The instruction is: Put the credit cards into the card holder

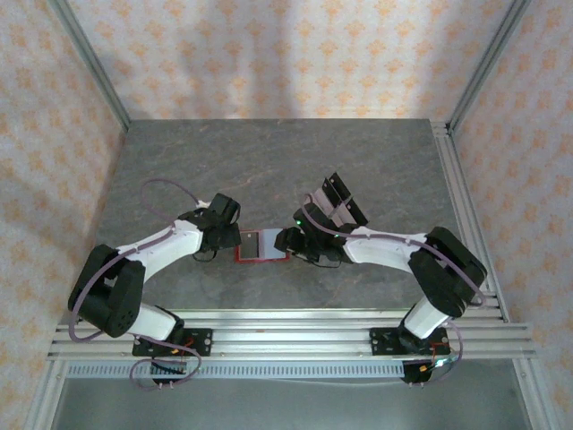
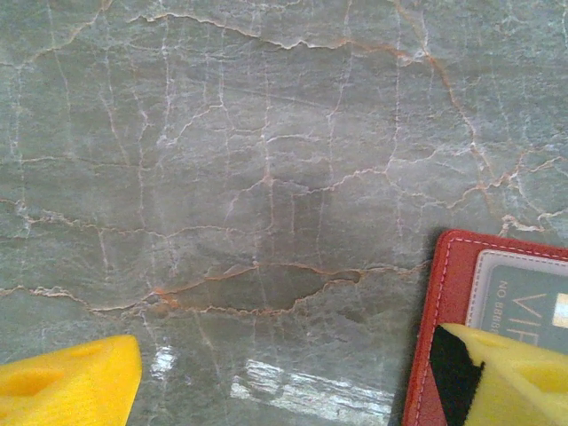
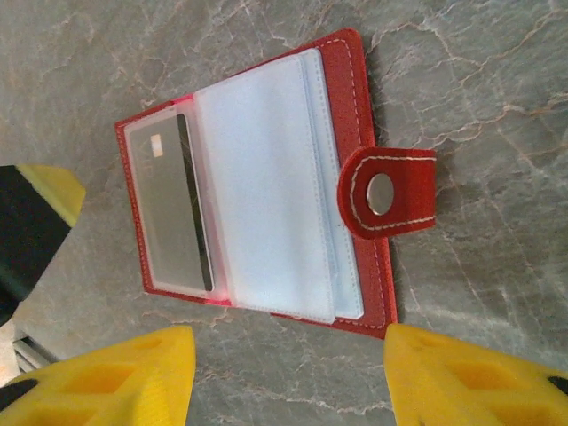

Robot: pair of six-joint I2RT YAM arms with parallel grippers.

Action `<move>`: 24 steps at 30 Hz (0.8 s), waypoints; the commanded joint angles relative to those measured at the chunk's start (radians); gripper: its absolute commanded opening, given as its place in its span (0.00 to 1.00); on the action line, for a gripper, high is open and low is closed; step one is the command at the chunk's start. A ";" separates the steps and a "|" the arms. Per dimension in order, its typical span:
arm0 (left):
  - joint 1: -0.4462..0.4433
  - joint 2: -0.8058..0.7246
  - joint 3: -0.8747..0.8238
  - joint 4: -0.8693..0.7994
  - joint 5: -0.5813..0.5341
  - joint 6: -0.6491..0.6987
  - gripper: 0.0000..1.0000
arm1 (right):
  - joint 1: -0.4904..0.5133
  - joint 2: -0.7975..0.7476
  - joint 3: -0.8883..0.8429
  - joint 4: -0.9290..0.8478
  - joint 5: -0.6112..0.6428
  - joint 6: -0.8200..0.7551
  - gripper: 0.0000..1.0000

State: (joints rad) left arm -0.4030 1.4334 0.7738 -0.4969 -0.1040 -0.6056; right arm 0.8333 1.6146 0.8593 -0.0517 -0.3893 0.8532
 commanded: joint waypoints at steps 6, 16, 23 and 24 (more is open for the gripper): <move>0.012 -0.011 -0.024 0.024 0.025 -0.004 0.86 | 0.015 0.080 0.085 0.016 0.004 0.000 0.57; 0.012 0.001 -0.030 0.039 0.042 0.003 0.86 | 0.016 0.149 0.127 0.018 -0.008 -0.009 0.57; 0.012 0.014 -0.039 0.052 0.052 -0.002 0.86 | 0.017 0.165 0.147 0.019 -0.020 -0.013 0.56; 0.012 0.015 -0.041 0.054 0.053 -0.003 0.86 | 0.018 0.163 0.147 0.017 -0.021 -0.013 0.56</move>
State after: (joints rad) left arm -0.4004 1.4353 0.7486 -0.4561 -0.0555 -0.6048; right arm 0.8421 1.7668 0.9752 -0.0433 -0.4049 0.8528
